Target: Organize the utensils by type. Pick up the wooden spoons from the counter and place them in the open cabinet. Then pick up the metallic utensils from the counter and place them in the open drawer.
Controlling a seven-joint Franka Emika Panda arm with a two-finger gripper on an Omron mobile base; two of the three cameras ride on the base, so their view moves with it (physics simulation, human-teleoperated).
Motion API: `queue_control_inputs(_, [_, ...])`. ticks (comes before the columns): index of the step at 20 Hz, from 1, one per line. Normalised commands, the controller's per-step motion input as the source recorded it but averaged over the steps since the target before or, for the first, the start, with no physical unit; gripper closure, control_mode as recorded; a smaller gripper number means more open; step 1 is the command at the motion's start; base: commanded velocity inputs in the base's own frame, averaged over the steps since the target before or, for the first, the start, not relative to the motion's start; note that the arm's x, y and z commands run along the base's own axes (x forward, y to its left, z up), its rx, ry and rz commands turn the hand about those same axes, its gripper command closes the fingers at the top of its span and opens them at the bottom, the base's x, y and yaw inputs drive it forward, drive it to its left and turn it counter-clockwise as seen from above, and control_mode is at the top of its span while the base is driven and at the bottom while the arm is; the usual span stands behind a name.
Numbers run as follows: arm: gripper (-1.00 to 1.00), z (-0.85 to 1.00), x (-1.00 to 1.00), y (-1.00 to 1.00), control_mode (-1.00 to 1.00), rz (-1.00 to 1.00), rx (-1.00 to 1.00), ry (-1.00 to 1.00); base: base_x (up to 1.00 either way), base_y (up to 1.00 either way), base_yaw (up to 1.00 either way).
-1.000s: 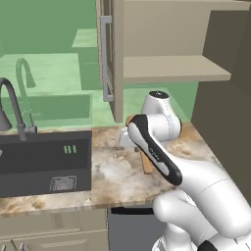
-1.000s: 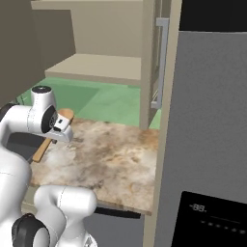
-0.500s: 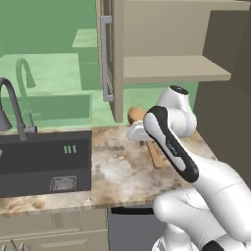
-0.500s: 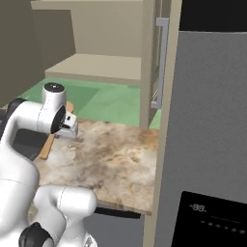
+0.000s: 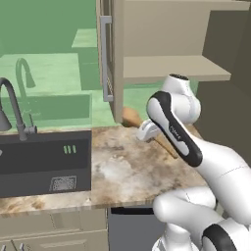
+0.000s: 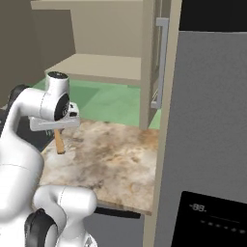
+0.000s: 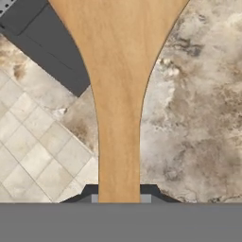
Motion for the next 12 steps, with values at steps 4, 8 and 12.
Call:
queue_control_inputs(4, [1.00, 0.33, -0.05, -0.22, -1.00, 0.46, -0.36, -0.07, 0.00, 0.00, 0.00])
queue_control_inputs(8, [1.00, 0.29, -0.05, -0.34, -1.00, 0.40, -0.34, -0.12, 0.00, 0.00, 0.00])
queue_control_inputs(12, [1.00, 0.16, 0.00, -0.36, -1.00, 0.26, -0.32, -0.26, 0.00, 0.00, 0.00])
